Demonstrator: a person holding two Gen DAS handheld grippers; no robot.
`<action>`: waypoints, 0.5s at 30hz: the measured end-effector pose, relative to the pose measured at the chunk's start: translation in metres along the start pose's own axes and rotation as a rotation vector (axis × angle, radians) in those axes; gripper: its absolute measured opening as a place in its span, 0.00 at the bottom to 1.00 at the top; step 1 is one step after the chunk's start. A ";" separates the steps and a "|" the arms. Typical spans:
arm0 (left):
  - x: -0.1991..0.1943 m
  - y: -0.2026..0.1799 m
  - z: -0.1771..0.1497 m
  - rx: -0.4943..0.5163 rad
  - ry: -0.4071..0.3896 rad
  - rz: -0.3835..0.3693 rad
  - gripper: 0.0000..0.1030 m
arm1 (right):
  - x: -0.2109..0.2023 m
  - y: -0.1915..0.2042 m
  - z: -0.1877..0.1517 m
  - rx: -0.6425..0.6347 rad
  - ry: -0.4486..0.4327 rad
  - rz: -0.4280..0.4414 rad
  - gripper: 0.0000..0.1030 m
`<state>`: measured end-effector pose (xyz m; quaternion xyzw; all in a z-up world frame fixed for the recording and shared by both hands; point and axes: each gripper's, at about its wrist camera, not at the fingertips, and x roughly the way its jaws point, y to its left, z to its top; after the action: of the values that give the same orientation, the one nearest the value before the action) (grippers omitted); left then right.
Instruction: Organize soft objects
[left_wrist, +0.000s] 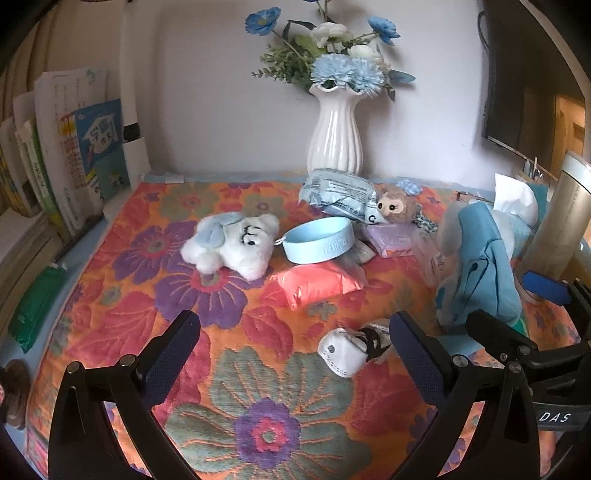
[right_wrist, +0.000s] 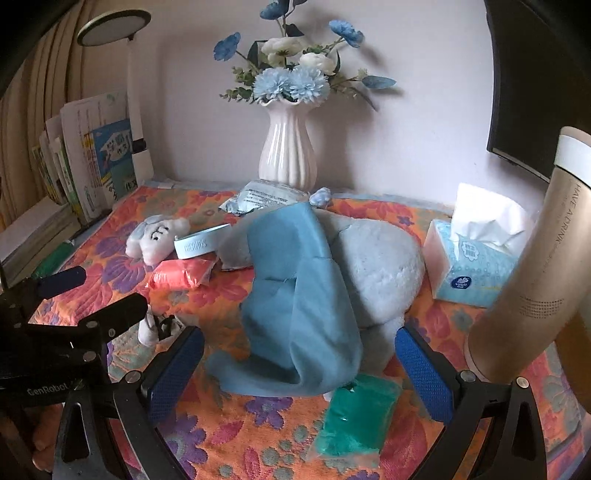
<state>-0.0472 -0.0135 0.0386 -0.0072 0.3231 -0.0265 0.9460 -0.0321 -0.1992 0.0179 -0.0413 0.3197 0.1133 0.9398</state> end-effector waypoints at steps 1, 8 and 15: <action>-0.001 0.000 -0.001 0.002 -0.002 -0.002 0.99 | -0.001 0.000 -0.001 0.000 -0.004 0.001 1.00; 0.001 0.003 0.002 -0.006 0.016 -0.008 0.99 | -0.001 0.004 -0.001 -0.024 -0.007 -0.011 1.00; 0.002 0.004 0.002 0.003 0.032 -0.005 0.99 | 0.001 0.002 -0.002 -0.027 -0.007 -0.018 1.00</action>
<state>-0.0438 -0.0094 0.0388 -0.0063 0.3381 -0.0294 0.9406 -0.0329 -0.1969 0.0158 -0.0566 0.3144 0.1092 0.9413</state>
